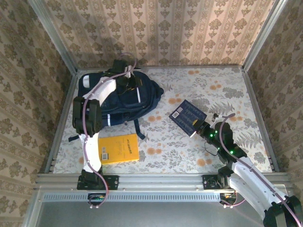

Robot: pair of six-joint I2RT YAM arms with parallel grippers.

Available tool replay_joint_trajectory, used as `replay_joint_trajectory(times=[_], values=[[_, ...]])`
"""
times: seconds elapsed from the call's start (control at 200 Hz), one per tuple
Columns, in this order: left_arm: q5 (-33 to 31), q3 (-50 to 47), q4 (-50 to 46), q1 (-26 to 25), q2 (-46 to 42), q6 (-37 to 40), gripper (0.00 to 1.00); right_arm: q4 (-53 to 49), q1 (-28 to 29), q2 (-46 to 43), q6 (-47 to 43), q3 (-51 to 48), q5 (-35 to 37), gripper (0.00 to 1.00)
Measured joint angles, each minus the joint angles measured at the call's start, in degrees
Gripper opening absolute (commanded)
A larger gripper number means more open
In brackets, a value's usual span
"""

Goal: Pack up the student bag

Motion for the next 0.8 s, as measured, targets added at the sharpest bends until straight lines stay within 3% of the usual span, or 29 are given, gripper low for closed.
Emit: replay_joint_trajectory(times=[0.145,0.435,0.49,0.595,0.8], values=[[0.5,1.2,0.1,0.0,0.1,0.1,0.27,0.8,0.0,1.5,0.5,-0.4,-0.7,0.00],[1.3,3.5,-0.4,-0.4,4.5,0.1,0.30,1.6,0.0,1.5,0.6,-0.5,-0.8,0.00],[1.0,4.4,-1.1,-0.5,5.5,0.1,0.23,1.6,0.0,1.4,0.6,-0.5,-0.8,0.00],[0.1,6.2,-2.7,-0.7,6.6,0.8,0.00,1.6,0.0,0.9,0.6,-0.5,-0.8,0.00],[-2.5,12.1,-8.8,-2.1,7.3,2.9,0.00,-3.2,0.0,-2.2,-1.8,0.3,-0.6,0.00]])
